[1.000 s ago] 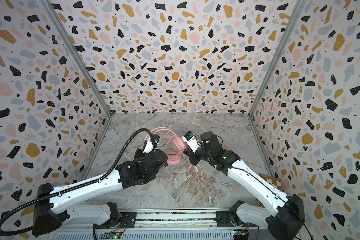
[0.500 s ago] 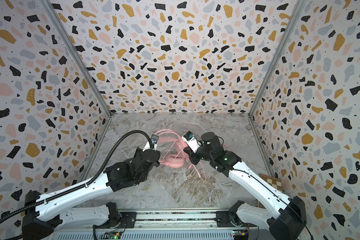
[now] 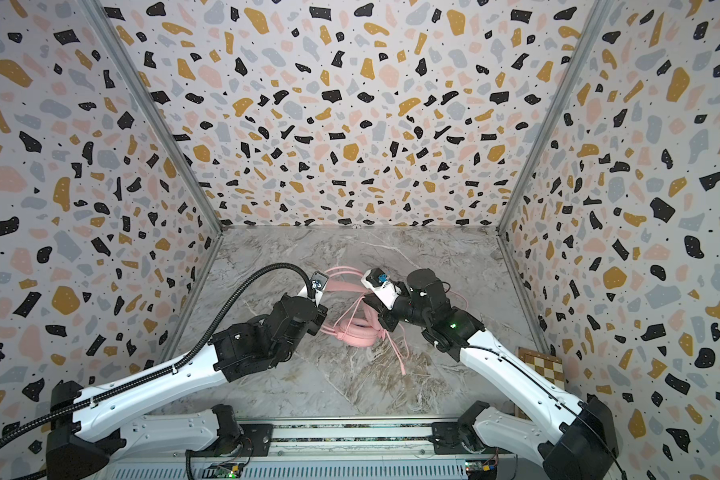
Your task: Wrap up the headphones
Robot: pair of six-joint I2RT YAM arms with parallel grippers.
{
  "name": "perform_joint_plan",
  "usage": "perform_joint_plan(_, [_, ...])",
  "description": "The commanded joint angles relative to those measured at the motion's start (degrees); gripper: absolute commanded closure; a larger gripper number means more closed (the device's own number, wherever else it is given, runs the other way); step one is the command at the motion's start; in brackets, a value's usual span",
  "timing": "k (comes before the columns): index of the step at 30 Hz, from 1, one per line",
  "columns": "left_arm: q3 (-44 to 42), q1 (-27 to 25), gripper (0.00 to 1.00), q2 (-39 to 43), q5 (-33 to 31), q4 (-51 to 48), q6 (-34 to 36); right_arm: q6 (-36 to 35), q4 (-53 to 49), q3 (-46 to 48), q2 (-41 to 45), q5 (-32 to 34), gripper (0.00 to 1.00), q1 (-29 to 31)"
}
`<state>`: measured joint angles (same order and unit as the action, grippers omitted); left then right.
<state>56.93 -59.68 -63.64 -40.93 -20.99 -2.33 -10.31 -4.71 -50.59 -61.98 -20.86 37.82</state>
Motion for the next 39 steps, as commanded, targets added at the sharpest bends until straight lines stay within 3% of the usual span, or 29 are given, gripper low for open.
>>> perform_joint_plan(1, [-2.16,-0.86,1.0,1.41,7.4,-14.12,7.63,-1.84,18.28,-0.39,2.87,4.45,0.98,-4.86])
perform_joint_plan(9, [-2.51,-0.73,1.0,3.26,11.26,-13.45,8.66,-0.74,21.37,1.72,3.34,-2.11,0.93,-7.67])
perform_joint_plan(15, [-2.66,-0.12,1.0,1.41,6.94,-13.57,7.47,2.61,21.46,5.03,7.38,-4.09,0.86,-7.54])
perform_joint_plan(27, [-2.26,7.94,1.0,2.08,23.66,-10.45,9.3,8.63,18.41,9.19,12.15,-6.38,0.84,-7.51])
perform_joint_plan(29, [-2.18,8.43,1.0,2.46,24.04,-10.14,9.27,10.28,16.39,8.75,11.97,-6.57,0.84,-7.49])
perform_joint_plan(32, [-2.08,9.0,1.0,2.21,21.59,-10.59,9.19,14.07,12.03,9.22,11.98,-5.83,0.79,-7.46])
perform_joint_plan(39, [-1.75,12.58,1.0,2.03,19.38,-10.14,9.11,24.67,-4.41,9.36,7.09,3.8,0.55,-8.74])
